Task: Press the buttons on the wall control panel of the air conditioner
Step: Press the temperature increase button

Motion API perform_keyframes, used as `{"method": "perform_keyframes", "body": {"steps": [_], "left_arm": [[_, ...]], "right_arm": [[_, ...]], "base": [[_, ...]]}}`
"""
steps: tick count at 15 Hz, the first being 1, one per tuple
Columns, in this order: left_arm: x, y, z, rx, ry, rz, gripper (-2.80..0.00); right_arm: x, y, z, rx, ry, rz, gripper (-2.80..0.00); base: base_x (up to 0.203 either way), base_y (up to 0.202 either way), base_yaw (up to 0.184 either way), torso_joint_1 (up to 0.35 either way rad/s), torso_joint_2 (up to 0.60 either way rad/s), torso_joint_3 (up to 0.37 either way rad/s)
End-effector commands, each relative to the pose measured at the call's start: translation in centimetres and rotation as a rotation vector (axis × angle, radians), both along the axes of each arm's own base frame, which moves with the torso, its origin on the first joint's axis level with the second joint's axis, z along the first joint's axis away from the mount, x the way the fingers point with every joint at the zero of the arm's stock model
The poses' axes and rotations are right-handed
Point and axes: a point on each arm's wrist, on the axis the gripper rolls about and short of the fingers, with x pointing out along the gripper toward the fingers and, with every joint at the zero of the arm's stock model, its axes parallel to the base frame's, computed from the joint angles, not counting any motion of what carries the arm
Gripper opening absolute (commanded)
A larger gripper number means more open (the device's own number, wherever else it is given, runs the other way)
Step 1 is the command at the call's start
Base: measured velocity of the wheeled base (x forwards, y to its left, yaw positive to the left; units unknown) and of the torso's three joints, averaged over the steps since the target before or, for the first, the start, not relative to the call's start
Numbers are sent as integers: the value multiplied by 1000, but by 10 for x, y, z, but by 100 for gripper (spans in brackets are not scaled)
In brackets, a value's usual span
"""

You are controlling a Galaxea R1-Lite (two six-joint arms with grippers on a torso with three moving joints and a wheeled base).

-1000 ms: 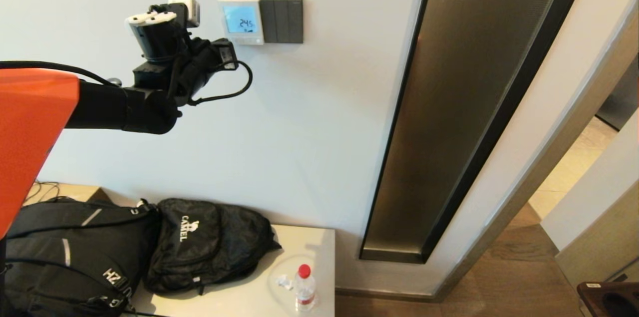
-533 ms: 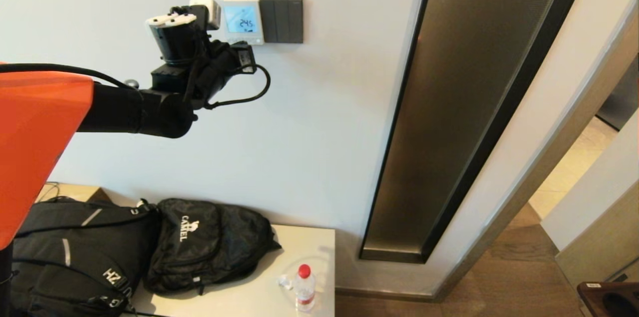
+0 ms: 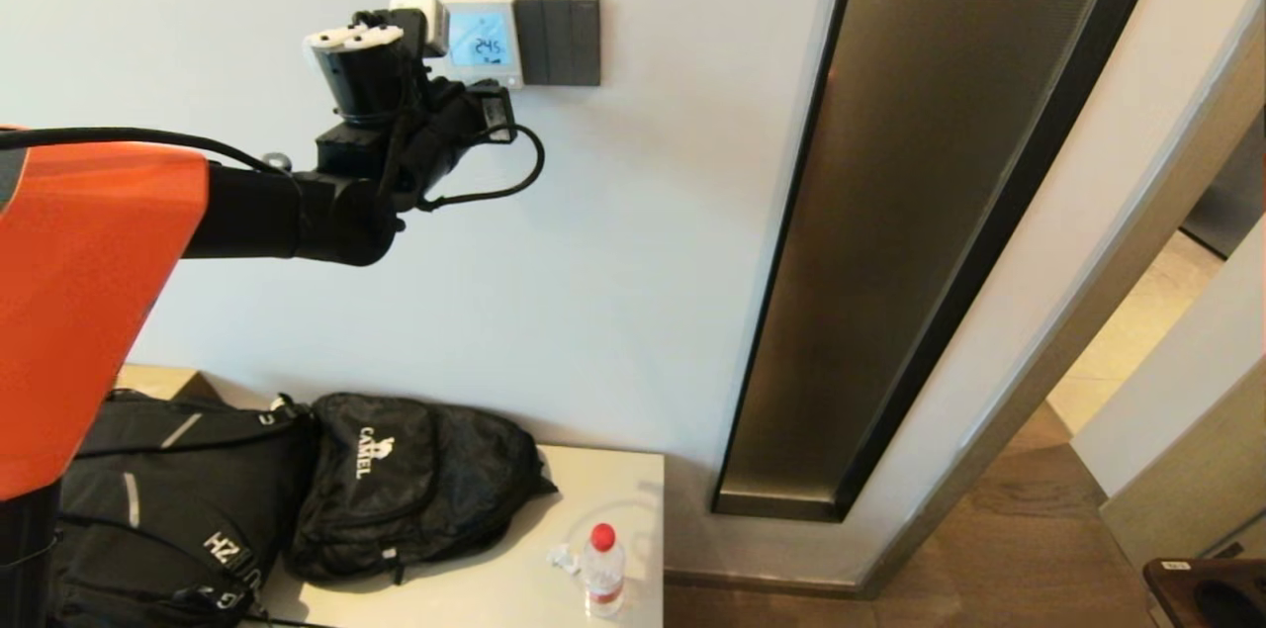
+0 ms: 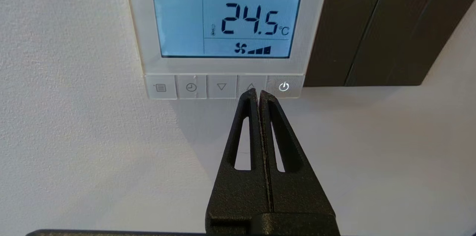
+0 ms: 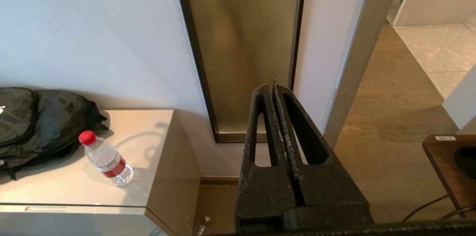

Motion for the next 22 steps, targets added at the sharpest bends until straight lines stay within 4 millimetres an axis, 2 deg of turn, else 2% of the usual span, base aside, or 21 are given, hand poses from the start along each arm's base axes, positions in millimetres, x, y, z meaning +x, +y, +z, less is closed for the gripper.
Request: {"method": "perform_keyframes", "body": {"steps": [1,12,22], "left_arm": [[4,-1,-4,-1,3,1,-280],[15,-2,-9,8,13,8,-280],[4,5,6,-5,-17,17,-280]], "right_arm": [[0,0,0,-1,0,1,-280],[0,0,0,-1,0,1,-280],[0,0,0,-1,0,1,-280]], "base": [[0,0,0,0,0,0],[0,0,0,0,0,0],[0,0,0,0,0,0]]}}
